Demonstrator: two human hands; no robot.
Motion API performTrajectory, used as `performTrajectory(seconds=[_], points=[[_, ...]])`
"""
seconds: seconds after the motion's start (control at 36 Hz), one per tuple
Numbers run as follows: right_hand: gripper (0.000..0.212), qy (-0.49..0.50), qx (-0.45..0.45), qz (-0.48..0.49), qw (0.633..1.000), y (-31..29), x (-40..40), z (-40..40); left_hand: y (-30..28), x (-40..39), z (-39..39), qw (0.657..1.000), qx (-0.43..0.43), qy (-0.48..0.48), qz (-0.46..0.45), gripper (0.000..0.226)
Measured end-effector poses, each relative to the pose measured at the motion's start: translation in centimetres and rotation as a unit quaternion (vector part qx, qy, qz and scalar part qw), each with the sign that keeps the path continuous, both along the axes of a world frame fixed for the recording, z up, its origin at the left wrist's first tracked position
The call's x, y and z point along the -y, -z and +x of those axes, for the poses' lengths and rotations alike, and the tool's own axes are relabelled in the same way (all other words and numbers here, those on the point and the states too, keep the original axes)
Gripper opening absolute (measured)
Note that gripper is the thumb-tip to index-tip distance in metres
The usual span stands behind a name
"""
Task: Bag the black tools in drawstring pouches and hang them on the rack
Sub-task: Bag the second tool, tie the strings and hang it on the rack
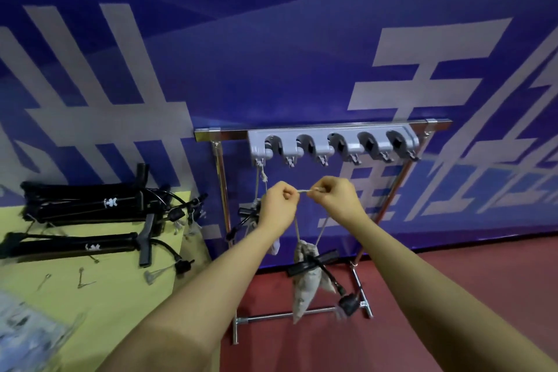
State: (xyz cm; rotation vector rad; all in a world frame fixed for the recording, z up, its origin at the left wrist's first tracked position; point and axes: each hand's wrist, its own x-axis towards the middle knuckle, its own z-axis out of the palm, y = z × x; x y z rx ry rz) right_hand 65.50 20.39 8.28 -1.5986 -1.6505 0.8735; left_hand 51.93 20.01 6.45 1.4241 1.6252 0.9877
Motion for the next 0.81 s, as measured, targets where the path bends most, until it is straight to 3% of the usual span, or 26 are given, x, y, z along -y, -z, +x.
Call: performTrajectory(seconds=[0.22,0.36,0.47,0.64,0.81], points=[[0.014,0.007,0.003,0.080,0.997,0.5,-5.8,-0.8,-0.2,-4.4,1.3,0.989,0.030,-0.130,0.062,0.015],[0.014,-0.001,0.005,0.067,0.998,1.8,-7.7,-2.0,0.4,-6.9,1.2,0.984,0.019,-0.174,0.038,0.029],[0.015,-0.014,0.047,0.049,0.998,2.7,-8.7,-2.4,0.8,-7.5,1.1,0.984,-0.008,-0.175,0.008,0.016],[0.015,-0.019,0.072,0.016,0.997,4.2,-8.9,-2.6,2.2,-7.7,0.9,0.985,-0.098,-0.144,-0.013,0.020],[0.015,0.030,0.082,0.006,0.996,4.3,-7.6,-3.0,1.0,-7.1,0.4,0.988,-0.121,-0.095,0.007,0.017]])
